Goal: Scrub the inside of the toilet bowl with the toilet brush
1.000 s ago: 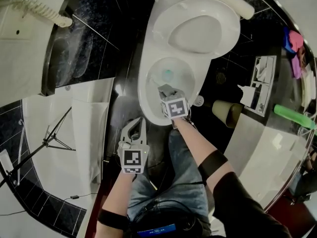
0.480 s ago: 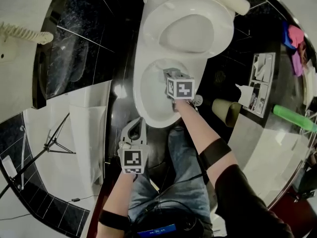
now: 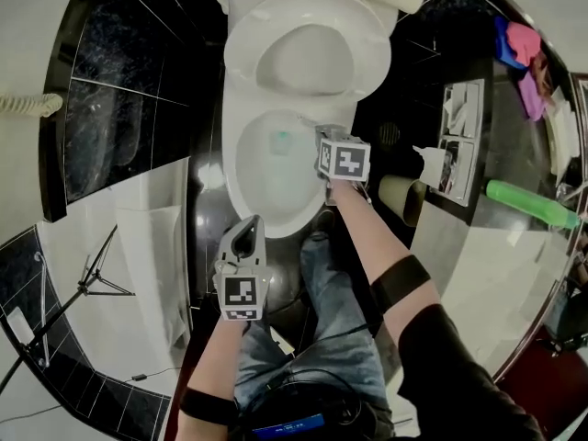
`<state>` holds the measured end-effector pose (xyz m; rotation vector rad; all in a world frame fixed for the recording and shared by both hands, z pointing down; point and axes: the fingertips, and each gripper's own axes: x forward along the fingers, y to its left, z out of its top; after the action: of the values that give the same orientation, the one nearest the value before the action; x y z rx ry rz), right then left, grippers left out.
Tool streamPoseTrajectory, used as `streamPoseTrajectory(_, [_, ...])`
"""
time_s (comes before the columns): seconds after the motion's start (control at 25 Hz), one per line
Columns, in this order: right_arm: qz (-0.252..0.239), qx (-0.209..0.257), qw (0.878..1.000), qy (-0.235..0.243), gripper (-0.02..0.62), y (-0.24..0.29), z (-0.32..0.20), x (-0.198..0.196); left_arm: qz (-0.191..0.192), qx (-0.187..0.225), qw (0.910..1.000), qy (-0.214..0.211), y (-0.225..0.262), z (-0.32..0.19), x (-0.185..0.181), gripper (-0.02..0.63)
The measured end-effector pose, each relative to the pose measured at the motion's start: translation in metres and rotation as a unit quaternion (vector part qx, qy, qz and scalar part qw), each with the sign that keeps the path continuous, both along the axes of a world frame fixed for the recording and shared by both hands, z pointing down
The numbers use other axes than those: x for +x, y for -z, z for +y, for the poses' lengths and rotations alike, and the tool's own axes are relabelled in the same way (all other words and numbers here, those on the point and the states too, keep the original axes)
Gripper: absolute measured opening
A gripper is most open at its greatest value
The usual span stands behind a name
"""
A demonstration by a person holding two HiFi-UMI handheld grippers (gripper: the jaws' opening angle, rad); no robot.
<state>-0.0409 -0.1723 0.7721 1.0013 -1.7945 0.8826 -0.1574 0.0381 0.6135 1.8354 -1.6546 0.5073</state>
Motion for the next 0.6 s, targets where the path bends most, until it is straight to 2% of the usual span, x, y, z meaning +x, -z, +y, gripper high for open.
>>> streamPoseTrajectory(0.12, [0.029,-0.010,1.000,0.004,0.179,0.002,0.009,0.027,0.002,0.001,1.0000,-0.005,0.004,-0.003,0.008,-0.002])
streamPoseTrajectory(0.32, [0.083,-0.030,0.994,0.059,0.179,0.002,0.046,0.059,-0.004,0.004,0.9997,-0.024,0.010,0.003,0.016,-0.002])
streamPoseTrajectory(0.48, [0.075,-0.054,0.993,0.075,0.179,0.007,0.079,0.060,-0.002,0.004,0.9998,-0.017,0.017,0.009,0.016,-0.002])
streamPoseTrajectory(0.6, [0.078,-0.074,0.989,0.107,0.179,0.004,0.108,0.057,-0.008,0.004,0.9998,-0.020,0.017,0.017,0.010,-0.002])
